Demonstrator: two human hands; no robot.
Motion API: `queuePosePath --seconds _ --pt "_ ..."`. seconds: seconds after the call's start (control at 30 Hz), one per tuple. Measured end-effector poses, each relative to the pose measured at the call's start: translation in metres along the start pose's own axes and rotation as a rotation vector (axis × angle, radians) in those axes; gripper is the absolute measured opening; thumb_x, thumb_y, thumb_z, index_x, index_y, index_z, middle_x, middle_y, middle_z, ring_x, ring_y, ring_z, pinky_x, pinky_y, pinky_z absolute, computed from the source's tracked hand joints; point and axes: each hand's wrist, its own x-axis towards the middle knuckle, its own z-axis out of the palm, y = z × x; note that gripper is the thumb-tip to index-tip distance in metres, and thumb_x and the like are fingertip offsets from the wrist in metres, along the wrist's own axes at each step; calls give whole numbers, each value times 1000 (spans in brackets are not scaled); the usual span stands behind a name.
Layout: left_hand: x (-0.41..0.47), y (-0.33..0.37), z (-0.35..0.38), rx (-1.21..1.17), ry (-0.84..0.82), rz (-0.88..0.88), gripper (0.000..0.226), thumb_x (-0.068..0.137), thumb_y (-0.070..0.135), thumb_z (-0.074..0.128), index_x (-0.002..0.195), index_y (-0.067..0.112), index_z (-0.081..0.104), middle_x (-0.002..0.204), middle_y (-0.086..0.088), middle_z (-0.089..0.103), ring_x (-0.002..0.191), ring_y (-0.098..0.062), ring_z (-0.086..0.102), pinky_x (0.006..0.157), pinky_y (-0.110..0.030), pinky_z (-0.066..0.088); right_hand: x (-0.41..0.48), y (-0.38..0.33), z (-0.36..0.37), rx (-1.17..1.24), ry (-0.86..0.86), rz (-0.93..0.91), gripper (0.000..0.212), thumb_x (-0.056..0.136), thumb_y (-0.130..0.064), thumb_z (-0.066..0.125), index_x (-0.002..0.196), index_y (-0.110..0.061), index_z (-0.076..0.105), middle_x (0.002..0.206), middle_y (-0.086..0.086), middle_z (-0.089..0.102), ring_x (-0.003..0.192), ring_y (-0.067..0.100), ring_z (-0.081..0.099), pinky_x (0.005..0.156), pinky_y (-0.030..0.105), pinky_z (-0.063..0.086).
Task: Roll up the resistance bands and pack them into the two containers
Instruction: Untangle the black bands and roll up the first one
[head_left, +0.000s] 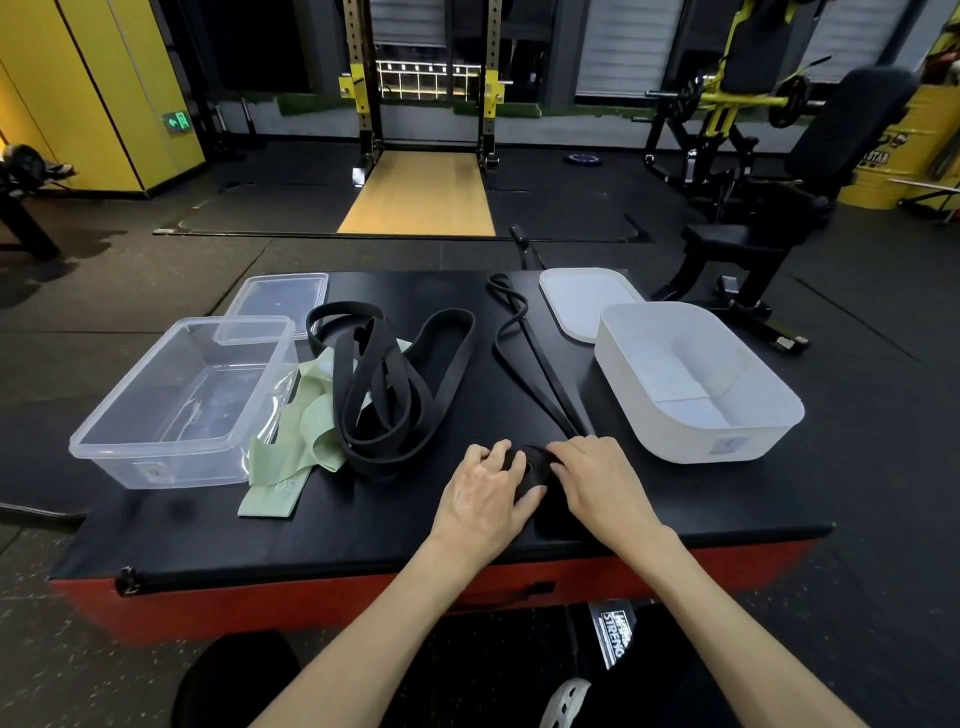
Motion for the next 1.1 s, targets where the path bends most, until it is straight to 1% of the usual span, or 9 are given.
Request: queuePosePath --seconds 0.13,0.27,0.4,0.5,0.63,0.8,0.9,1.0,1.1 --pt "3 1 -1 10 -6 -21 61 97 54 34 145 16 36 152 -6 33 130 -23 34 105 -28 35 -1 2 3 -10 -4 47 34 71 -5 78 104 -12 72 84 2 63 73 24 61 62 37 46" --pt "4 1 -1 -1 -8 -41 62 97 55 33 146 17 34 153 -4 31 132 -22 31 107 -27 32 -2 1 5 -17 10 119 36 70 -6 78 103 -19 73 84 -1 60 78 24 58 70 39 45" --pt "4 -2 1 -52 -21 -51 61 96 57 36 146 21 35 153 0 29 134 -19 27 106 -26 35 3 4 3 60 4 61 34 69 1 78 100 -11 74 78 1 63 68 24 59 65 35 49" --pt "5 -5 2 -64 -26 -46 61 94 57 39 145 22 37 152 2 31 133 -18 27 105 -26 36 1 1 0 46 20 34 33 67 3 79 97 -5 71 76 4 65 66 25 60 63 31 50" --pt "5 -5 1 -65 -23 -36 61 95 56 40 144 21 38 152 1 32 132 -19 29 104 -26 37 -3 -4 4 53 38 22 30 68 4 78 96 -3 71 74 6 63 63 27 59 58 35 50" --pt "3 3 2 8 -16 -73 63 96 57 33 147 20 33 153 -2 29 130 -22 31 105 -29 36 0 3 7 57 6 20 34 67 6 76 99 -4 72 73 6 61 60 28 57 52 36 48" --pt "-1 2 1 23 -38 -33 66 96 57 33 148 19 29 155 -4 25 130 -23 30 108 -31 33 3 2 7 54 4 12 34 65 9 75 96 -4 73 72 5 60 57 27 54 53 35 48" --pt "-4 -7 -5 -19 -117 58 64 98 53 31 151 18 21 158 -4 14 134 -23 22 111 -31 29 3 -1 8 31 16 -9 35 63 11 74 95 -3 73 70 3 58 56 25 52 55 31 44" --pt "1 -18 -15 6 -194 160 61 100 47 33 151 16 19 159 -7 11 138 -26 18 114 -35 26 2 0 9 8 31 -35 36 62 12 74 95 -3 73 70 3 58 56 24 51 56 29 40"
